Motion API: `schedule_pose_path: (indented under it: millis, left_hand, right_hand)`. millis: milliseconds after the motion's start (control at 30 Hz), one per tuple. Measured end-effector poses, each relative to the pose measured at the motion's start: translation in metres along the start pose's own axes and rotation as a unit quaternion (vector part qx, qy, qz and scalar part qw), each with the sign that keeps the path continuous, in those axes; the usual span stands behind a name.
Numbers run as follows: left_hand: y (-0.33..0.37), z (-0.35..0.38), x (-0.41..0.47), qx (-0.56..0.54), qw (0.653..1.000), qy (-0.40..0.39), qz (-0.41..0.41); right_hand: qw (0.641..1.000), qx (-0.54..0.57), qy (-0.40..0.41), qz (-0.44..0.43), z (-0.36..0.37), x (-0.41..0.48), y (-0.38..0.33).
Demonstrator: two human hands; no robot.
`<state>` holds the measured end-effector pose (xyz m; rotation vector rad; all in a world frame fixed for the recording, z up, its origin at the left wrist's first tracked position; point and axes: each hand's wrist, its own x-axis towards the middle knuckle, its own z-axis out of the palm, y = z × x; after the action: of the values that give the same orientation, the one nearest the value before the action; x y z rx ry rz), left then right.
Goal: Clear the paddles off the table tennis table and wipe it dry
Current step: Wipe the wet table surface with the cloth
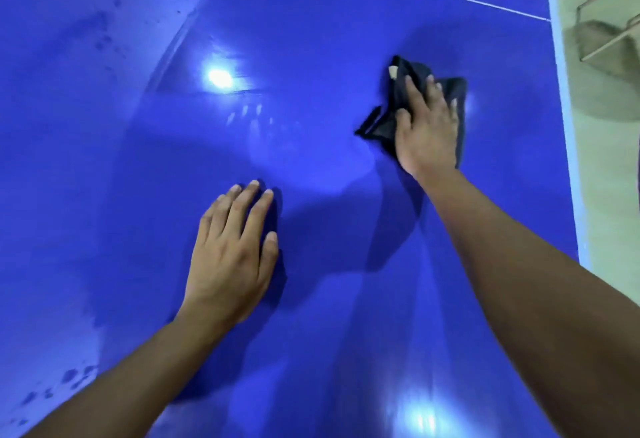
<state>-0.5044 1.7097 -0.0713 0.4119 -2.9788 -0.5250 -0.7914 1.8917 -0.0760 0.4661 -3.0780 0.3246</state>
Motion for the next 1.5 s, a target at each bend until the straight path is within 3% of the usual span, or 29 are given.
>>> schedule_pose_path:
  millis: [233, 400, 567, 700, 933, 1033, 1333, 1500]
  left_hand:
    - [-0.038, -0.01, -0.057, 0.008, 0.999, -0.026, 0.041]
    - [-0.032, -0.012, -0.06, 0.017, 1.0, -0.019, 0.011]
    - [0.007, 0.001, -0.072, 0.022, 1.0, -0.002, 0.018]
    - [0.065, 0.024, -0.095, 0.016, 0.998, -0.024, 0.062]
    - [0.104, 0.038, -0.102, 0.032, 0.999, -0.018, -0.009]
    - [0.11, 0.039, -0.102, 0.03, 0.999, -0.015, -0.015]
    - [0.102, 0.033, -0.106, -0.012, 1.0, -0.025, 0.014]
    - [0.054, 0.015, -0.14, 0.021, 1.0, -0.002, 0.012]
  right_hand:
    - [0.983, -0.01, -0.048, -0.174, 0.038, -0.066, -0.208]
    - [0.964, -0.001, -0.085, -0.25, 0.049, -0.097, -0.262]
    - [0.974, 0.029, -0.076, -0.21, 0.039, -0.091, -0.208]
    - [0.994, 0.037, -0.041, -0.098, 0.014, -0.079, -0.09]
    - [0.996, 0.011, 0.003, 0.09, -0.039, -0.098, 0.142]
    - [0.99, 0.021, 0.006, 0.142, -0.051, -0.117, 0.204]
    - [0.987, 0.013, -0.01, 0.158, -0.057, -0.124, 0.22]
    - [0.995, 0.01, 0.001, 0.094, -0.037, -0.141, 0.16]
